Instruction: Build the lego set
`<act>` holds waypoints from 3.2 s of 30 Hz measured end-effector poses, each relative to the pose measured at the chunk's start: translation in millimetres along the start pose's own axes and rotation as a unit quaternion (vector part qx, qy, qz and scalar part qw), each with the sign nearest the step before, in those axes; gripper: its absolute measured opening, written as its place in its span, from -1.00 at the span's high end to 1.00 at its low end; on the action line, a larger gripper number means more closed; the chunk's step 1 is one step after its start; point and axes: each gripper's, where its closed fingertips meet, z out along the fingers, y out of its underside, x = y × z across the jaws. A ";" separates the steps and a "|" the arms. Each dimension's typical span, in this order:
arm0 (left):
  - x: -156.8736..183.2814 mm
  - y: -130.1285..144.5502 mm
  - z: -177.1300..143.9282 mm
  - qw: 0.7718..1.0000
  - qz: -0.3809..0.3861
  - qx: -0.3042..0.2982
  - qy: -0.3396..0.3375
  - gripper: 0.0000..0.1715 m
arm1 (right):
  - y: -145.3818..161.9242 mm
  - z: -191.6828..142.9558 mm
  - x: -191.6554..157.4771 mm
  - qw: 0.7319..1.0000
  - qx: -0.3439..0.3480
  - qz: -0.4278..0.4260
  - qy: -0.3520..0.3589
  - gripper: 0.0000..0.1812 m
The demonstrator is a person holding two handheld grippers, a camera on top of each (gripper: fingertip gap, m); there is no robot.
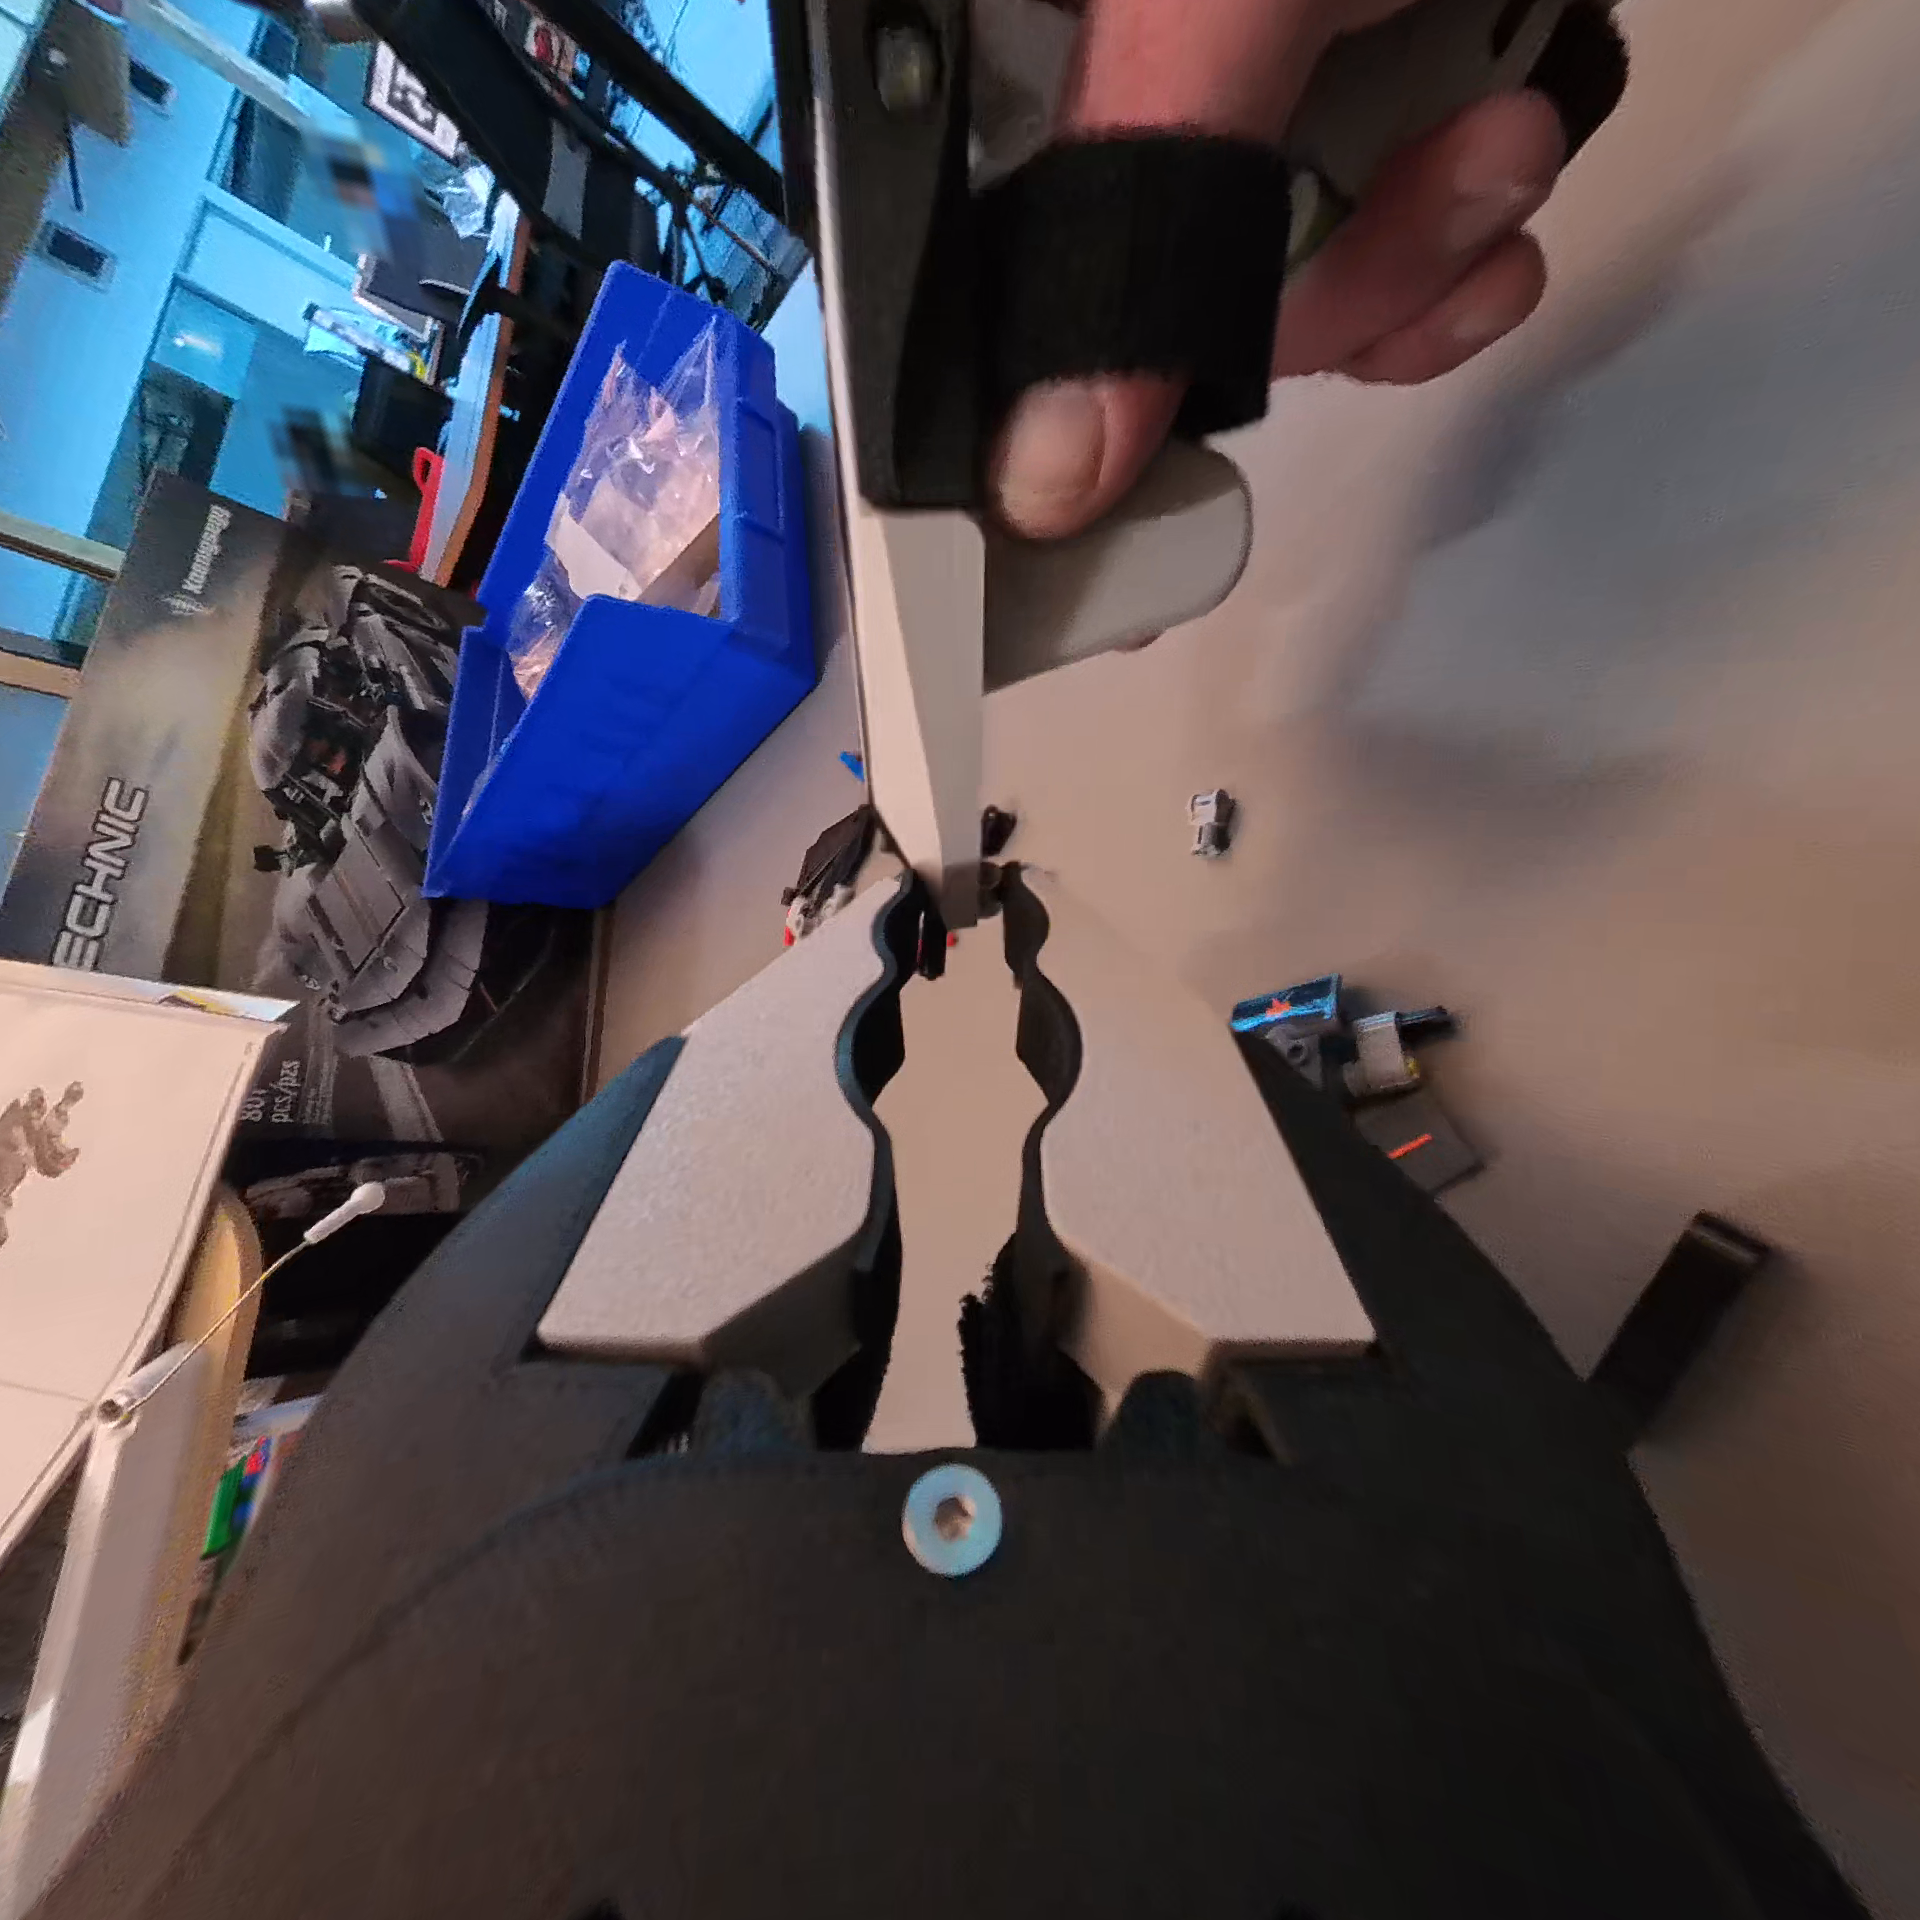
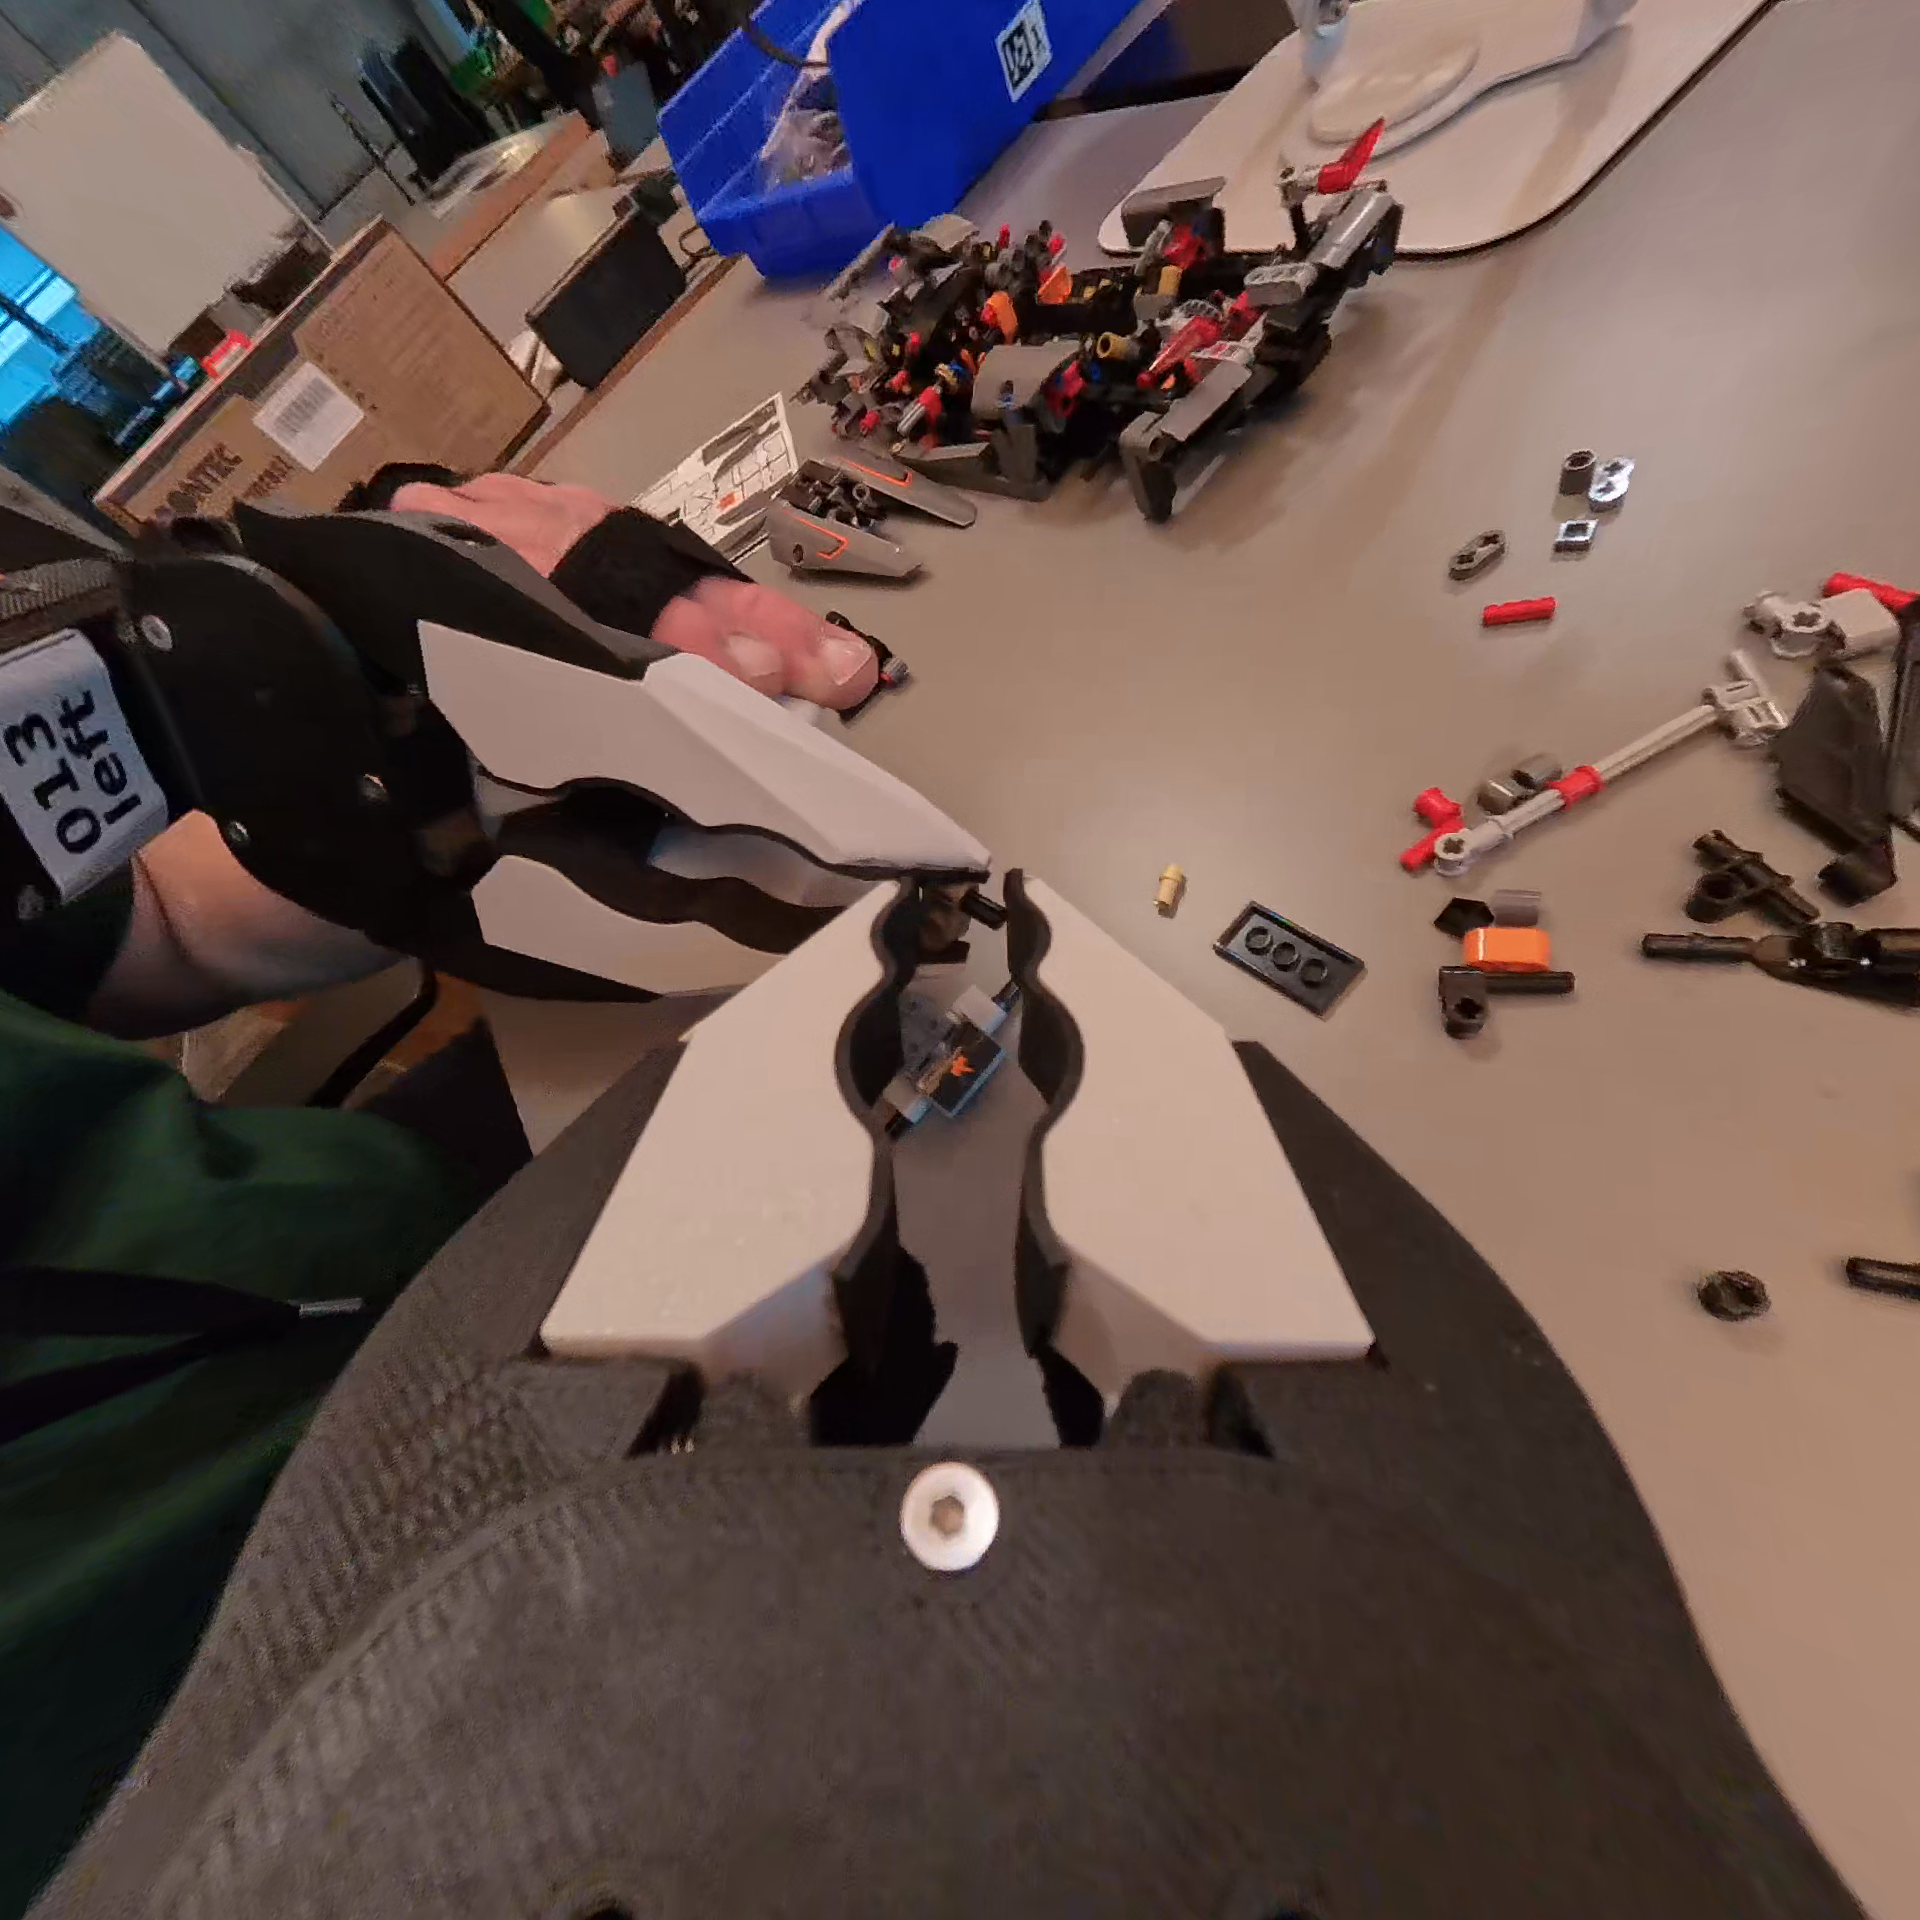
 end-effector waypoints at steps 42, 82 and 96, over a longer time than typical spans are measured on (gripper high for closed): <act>-27.0 -14.7 -17.2 0.969 -0.214 0.117 0.034 0.74 | -20.4 -22.7 0.0 0.994 0.102 -0.041 -0.011 0.86; -48.6 -24.1 -33.4 0.731 -0.582 0.256 0.249 0.98 | -43.1 -22.1 -11.9 0.915 0.041 -0.371 0.156 0.68; -46.8 -25.6 -28.1 0.686 -0.632 0.264 0.247 0.98 | -51.4 -19.6 0.4 0.837 0.024 -0.457 0.300 0.83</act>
